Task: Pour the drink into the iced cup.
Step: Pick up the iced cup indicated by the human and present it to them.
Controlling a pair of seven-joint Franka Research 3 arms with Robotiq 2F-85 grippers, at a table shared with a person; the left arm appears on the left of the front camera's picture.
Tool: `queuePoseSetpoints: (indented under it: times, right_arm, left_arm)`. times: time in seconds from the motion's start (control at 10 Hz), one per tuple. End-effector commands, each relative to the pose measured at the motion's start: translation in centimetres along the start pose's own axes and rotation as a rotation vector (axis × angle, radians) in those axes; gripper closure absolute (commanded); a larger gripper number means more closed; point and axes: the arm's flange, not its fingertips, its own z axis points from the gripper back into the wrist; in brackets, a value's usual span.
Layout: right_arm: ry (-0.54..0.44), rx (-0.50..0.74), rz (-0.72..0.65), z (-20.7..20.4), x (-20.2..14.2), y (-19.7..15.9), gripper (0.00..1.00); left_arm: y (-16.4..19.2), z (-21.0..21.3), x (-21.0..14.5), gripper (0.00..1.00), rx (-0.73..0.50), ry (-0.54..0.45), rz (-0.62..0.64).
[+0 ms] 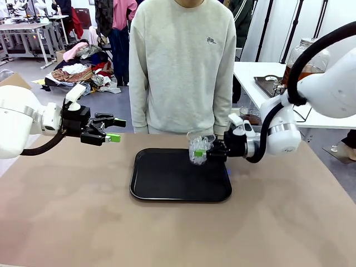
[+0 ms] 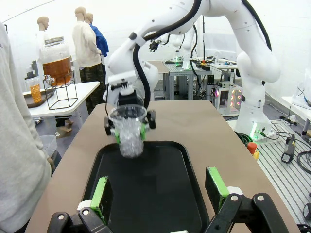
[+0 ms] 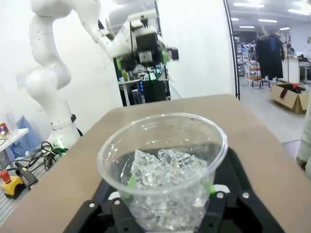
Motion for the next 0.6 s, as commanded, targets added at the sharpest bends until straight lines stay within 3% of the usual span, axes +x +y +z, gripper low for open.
queuePoseSetpoints:
  times: [0.0,0.5]
  right_arm:
    - [-0.011,0.040,-0.012,1.2,4.0,-1.0,0.42]
    - [0.026,0.045,-0.005,1.6,8.2,-3.7,0.42]
  left_arm:
    - [-0.1,0.0,0.1,0.00,0.000,-0.001,-0.002]
    - [-0.1,0.0,0.1,0.00,0.000,-0.001,-0.002]
